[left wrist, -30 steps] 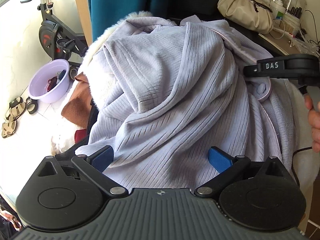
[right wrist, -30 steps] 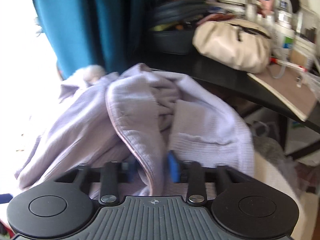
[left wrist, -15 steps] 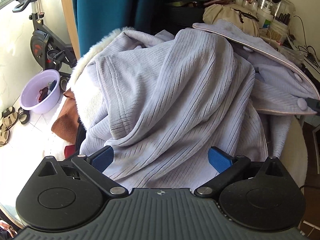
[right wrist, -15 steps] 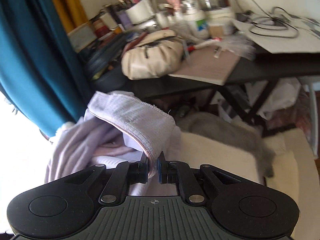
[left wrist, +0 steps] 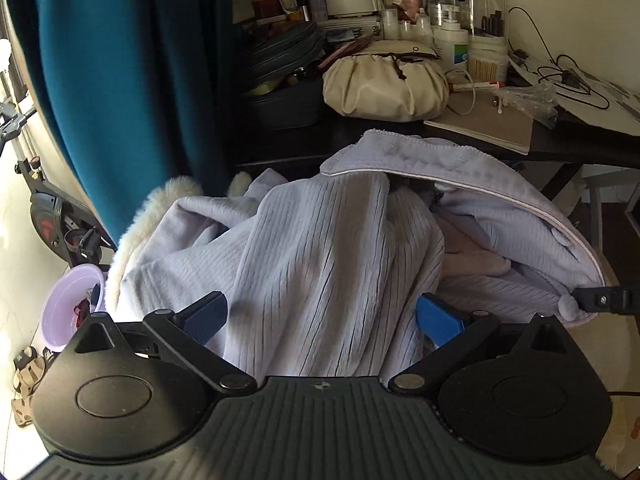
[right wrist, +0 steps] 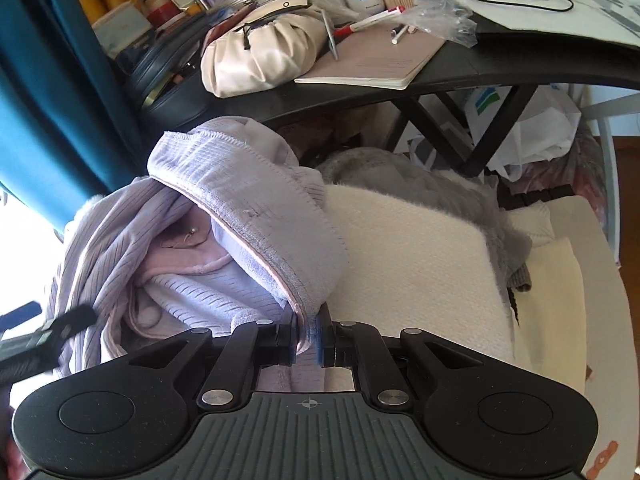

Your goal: Fold clothes

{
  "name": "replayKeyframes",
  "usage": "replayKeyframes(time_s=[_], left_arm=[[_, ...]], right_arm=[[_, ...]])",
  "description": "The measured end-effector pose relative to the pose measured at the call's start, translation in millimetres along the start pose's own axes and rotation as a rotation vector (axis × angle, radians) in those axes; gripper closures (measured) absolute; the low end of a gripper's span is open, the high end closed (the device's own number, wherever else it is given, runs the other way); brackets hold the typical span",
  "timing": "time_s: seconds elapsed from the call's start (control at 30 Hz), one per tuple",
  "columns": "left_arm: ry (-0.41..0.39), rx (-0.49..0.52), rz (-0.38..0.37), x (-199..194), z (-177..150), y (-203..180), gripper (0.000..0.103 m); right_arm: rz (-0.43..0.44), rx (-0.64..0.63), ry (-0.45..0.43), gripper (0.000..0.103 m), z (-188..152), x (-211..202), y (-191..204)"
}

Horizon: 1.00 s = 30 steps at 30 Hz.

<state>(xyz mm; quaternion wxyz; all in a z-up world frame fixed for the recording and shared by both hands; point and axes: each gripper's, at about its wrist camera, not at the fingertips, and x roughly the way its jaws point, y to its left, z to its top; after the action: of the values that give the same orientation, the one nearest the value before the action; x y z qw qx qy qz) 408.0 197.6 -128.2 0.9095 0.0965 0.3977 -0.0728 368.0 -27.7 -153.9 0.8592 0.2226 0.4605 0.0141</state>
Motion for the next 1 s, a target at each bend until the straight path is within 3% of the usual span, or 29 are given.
replayKeyframes(time_s=[0.07, 0.1, 0.13, 0.17, 0.2, 0.33, 0.4, 0.6, 0.77, 0.93, 1.0], left_arm=[[0.035, 0.002, -0.022, 11.2, 5.2, -0.5, 0.010], [0.053, -0.007, -0.033, 14.2, 7.1, 1.0, 0.040], [0.057, -0.037, -0.043, 10.6, 6.9, 5.9, 0.063], [0.056, -0.075, -0.053, 4.5, 6.0, 12.0, 0.070], [0.055, -0.113, -0.062, -1.6, 5.1, 18.2, 0.083], [0.022, -0.224, -0.024, -42.7, -12.4, 40.3, 0.086], [0.024, -0.284, 0.005, -61.9, -29.0, 51.6, 0.086], [0.122, -0.427, 0.101, -96.5, -89.9, 76.3, 0.086], [0.254, -0.578, 0.183, -100.7, -141.9, 98.8, 0.087], [0.329, -0.627, 0.231, -100.8, -157.4, 106.8, 0.085], [0.365, -0.612, 0.255, -99.8, -160.0, 106.3, 0.082]], right_arm=[[0.007, 0.009, 0.003, 0.095, -0.1, -0.8, -0.8], [0.011, 0.013, 0.006, 0.095, 0.3, -0.8, -0.9], [0.016, 0.015, 0.009, 0.094, 0.9, -1.0, -0.6], [0.015, 0.009, 0.012, 0.093, 1.6, -1.4, 0.3], [0.011, 0.000, 0.015, 0.089, 2.4, -1.7, 1.4], [-0.041, -0.052, -0.011, 0.070, 6.1, -8.9, 9.3], [-0.063, -0.090, -0.048, 0.054, 8.6, -15.9, 14.4], [-0.027, -0.292, -0.198, 0.039, 19.1, -29.9, 52.1], [0.005, -0.408, -0.218, 0.036, 36.5, -6.4, 85.7], [-0.113, -0.421, -0.200, 0.038, 52.0, 39.8, 101.2], [-0.117, -0.325, -0.175, 0.067, 59.9, 47.5, 92.5]])
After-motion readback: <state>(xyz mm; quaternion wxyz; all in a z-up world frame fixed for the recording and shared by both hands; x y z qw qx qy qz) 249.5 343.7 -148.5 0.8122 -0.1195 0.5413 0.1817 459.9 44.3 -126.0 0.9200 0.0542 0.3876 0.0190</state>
